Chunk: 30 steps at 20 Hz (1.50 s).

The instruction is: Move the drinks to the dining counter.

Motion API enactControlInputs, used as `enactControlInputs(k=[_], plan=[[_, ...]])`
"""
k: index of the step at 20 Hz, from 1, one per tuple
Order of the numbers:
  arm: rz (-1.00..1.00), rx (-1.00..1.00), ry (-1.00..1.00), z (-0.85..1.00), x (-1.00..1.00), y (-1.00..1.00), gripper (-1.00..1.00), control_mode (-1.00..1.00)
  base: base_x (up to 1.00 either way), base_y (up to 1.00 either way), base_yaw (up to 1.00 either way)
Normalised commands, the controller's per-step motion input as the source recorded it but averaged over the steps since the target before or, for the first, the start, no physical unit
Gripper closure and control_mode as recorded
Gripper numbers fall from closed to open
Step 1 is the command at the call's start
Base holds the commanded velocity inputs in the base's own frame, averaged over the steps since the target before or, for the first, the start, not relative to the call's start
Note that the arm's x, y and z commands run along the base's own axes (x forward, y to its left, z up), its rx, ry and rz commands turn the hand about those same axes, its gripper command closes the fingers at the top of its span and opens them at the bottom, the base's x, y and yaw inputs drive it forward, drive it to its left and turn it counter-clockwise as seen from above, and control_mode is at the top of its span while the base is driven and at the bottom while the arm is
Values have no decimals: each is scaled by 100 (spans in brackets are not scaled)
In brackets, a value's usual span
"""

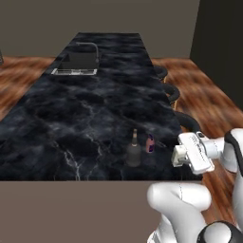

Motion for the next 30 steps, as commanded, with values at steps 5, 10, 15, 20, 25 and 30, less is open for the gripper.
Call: enactControlInputs(k=[5, 10, 15, 20, 25, 30], plan=[[0, 0, 2, -1, 34, -17, 100, -100, 0, 0, 0], [0, 0, 0, -8, 27, -7, 100, -100, 0, 0, 0], [0, 0, 0, -9, 18, -5, 100, -100, 0, 0, 0], [0, 0, 0, -15, 14, -3, 100, -100, 0, 0, 0], [0, 0, 0, -17, 11, 0, 100, -100, 0, 0, 0], [-1, 0, 0, -7, 5, 0, 100, -100, 0, 0, 0]])
